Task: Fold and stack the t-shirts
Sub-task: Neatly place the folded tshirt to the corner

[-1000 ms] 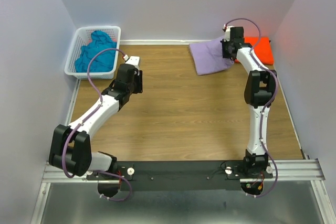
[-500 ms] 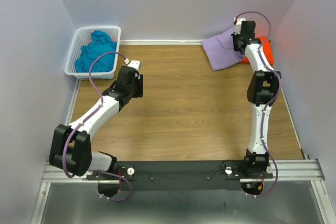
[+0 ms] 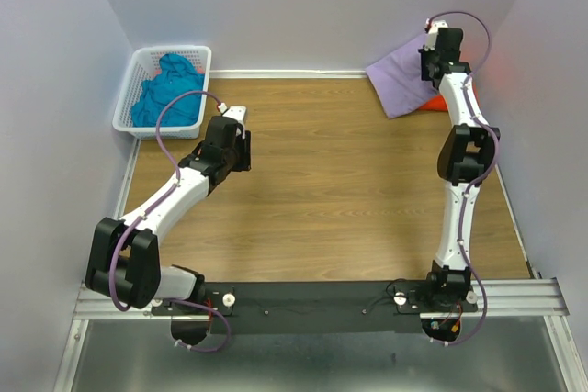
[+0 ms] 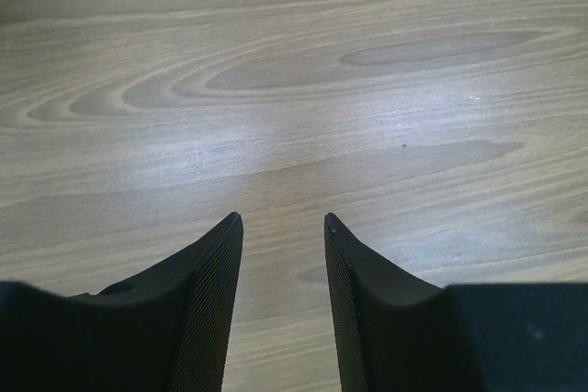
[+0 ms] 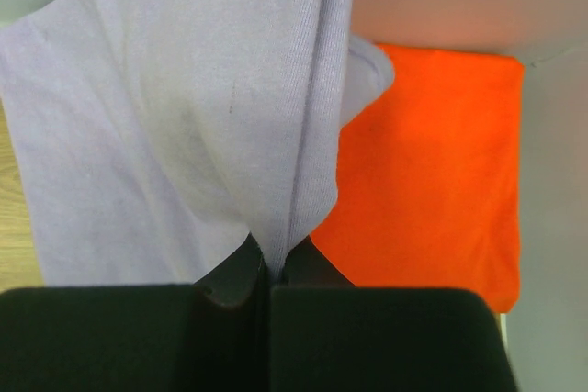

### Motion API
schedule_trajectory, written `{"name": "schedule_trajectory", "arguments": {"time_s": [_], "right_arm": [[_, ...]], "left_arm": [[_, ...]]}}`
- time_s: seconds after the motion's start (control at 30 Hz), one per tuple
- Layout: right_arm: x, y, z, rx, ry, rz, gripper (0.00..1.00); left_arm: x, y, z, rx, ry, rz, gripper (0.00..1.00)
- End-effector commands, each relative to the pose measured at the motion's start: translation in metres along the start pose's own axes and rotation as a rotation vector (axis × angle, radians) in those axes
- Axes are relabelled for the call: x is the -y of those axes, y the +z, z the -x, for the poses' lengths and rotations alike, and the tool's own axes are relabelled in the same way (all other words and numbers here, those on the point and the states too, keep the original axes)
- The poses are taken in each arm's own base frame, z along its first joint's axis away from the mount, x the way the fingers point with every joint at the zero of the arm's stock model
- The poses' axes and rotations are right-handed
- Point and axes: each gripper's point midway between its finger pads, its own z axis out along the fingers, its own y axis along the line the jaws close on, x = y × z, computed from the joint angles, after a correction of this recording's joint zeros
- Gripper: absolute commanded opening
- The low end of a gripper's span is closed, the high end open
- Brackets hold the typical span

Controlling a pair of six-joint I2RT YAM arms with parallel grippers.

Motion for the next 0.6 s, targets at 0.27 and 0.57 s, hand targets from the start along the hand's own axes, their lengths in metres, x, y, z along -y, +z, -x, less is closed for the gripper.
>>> {"name": "schedule_trajectory", "arguments": {"time_s": [0.27, 0.57], "right_arm": [[0.062, -0.026, 0.038, 0.108, 0.095, -0.080, 0.01], [0.102, -0.019, 0.024, 0.127, 0.239, -0.077, 0.01]], "left_arm": [[0.011, 0.004, -0.002, -0.035, -0.003, -0.061, 0.48], [0.011, 0.004, -0.006, -0.039, -0.005, -0.065, 0.48]]}}
